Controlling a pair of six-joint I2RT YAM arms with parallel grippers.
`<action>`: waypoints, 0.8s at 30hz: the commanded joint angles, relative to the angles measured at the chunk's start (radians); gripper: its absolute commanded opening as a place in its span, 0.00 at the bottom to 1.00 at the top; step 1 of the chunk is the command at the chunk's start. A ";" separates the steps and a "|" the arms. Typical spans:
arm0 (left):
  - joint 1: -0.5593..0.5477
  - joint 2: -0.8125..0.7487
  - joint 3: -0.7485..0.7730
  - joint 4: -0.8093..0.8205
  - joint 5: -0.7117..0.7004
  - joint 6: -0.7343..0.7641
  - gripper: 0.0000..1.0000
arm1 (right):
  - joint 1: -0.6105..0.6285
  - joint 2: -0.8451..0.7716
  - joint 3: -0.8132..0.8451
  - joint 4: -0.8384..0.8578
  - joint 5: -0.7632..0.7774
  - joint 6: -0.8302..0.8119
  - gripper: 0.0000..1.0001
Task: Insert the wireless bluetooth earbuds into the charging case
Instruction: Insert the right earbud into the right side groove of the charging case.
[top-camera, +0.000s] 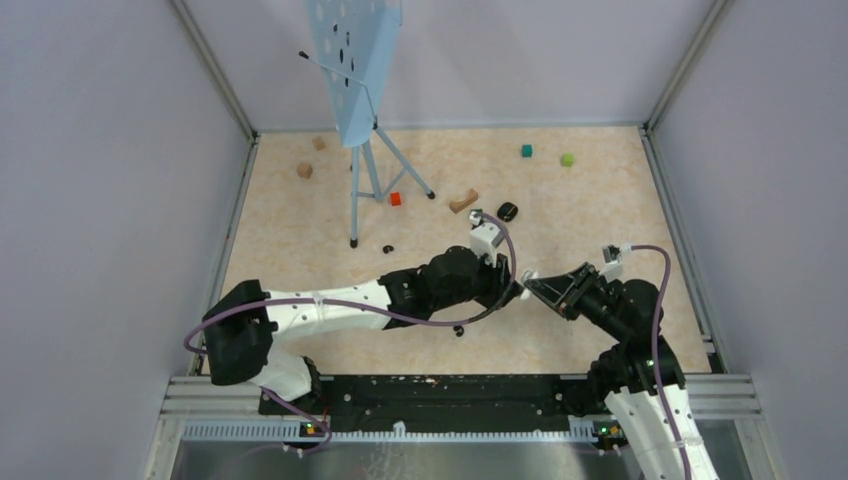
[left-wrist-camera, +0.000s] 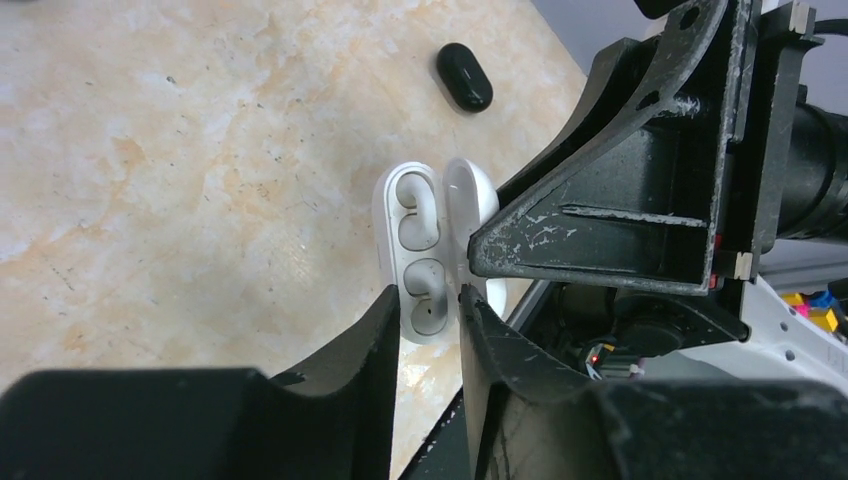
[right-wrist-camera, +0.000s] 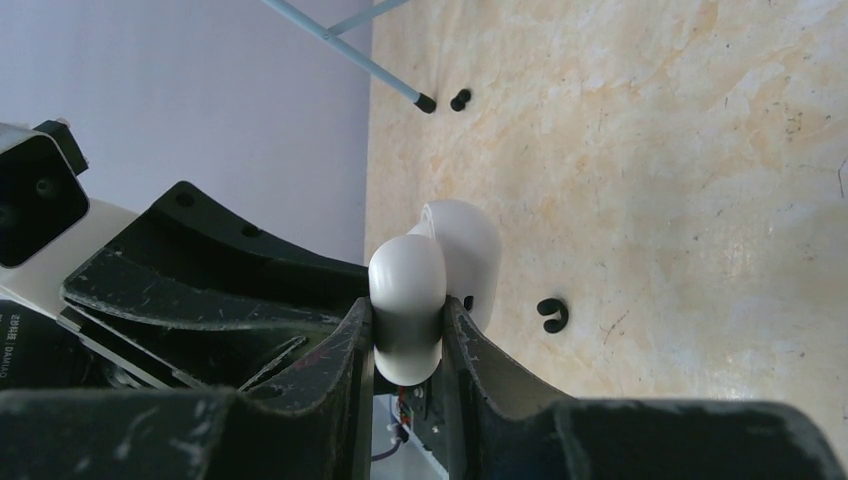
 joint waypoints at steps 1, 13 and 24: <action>-0.006 -0.011 0.051 -0.025 -0.016 0.031 0.35 | -0.005 -0.012 0.005 0.069 -0.029 0.016 0.00; -0.006 -0.068 0.067 -0.078 0.011 0.038 0.46 | -0.006 -0.010 0.008 0.054 -0.018 0.004 0.00; -0.005 -0.212 0.028 -0.121 0.002 0.045 0.53 | -0.006 0.111 -0.056 0.335 -0.248 -0.107 0.00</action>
